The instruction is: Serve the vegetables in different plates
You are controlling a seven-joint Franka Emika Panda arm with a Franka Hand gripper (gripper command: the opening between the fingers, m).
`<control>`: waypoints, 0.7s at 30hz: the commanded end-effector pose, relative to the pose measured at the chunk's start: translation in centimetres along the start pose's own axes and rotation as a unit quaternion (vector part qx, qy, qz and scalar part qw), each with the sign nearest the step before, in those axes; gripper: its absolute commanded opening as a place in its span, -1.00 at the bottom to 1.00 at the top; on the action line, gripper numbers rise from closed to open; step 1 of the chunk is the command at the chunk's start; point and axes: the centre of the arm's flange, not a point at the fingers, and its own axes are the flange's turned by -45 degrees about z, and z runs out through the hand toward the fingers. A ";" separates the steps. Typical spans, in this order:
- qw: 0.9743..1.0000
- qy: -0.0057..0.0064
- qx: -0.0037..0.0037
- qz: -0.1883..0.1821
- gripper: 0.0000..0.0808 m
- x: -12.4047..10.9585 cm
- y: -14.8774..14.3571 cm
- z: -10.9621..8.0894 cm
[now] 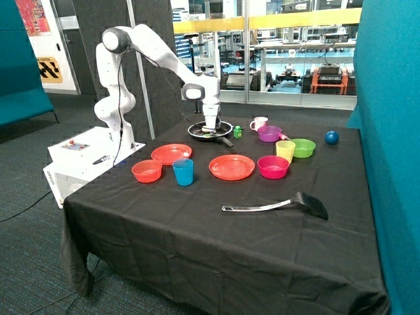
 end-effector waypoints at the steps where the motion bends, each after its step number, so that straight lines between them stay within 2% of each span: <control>1: 1.000 0.001 -0.001 0.001 0.18 -0.1 -0.2 1.0; 21: 1.000 0.001 -0.001 0.006 0.14 -0.4 -0.1 2.4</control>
